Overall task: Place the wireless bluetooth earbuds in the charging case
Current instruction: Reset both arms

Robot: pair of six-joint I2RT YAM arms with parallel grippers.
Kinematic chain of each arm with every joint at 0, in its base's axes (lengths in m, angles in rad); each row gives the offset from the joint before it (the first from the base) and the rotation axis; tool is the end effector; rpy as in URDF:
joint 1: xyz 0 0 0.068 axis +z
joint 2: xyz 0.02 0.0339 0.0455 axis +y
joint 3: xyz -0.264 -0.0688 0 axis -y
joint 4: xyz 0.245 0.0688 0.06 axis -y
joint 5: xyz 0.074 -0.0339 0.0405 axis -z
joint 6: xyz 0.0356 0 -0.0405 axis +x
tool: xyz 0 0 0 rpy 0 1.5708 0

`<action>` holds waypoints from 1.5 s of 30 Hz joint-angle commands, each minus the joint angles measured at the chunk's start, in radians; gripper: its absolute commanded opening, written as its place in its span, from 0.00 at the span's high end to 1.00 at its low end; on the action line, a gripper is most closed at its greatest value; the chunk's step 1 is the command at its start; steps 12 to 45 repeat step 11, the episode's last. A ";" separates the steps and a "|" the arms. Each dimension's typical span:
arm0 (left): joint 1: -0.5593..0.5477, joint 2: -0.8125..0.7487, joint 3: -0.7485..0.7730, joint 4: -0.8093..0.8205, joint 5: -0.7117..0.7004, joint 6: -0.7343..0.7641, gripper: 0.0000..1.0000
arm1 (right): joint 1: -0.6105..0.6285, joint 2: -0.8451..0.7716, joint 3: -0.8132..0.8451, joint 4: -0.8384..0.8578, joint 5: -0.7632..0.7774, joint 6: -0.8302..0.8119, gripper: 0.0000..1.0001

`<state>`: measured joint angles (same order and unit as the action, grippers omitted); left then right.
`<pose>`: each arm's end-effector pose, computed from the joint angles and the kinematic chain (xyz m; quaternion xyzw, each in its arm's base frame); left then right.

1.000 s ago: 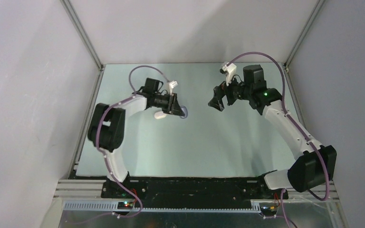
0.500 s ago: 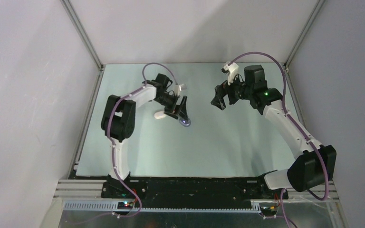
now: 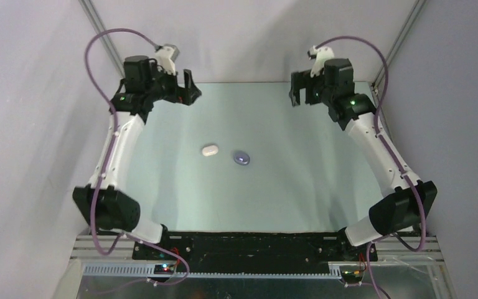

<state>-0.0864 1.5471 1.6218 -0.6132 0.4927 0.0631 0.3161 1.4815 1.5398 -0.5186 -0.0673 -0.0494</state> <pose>0.3413 -0.0465 0.4015 0.1830 0.8321 -0.2177 0.4761 0.3183 0.1066 0.4020 -0.1718 0.8319 0.0984 0.5184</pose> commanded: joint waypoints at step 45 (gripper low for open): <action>0.055 -0.338 -0.368 0.569 -0.254 -0.001 0.00 | 0.055 0.013 0.192 0.244 0.255 0.055 0.01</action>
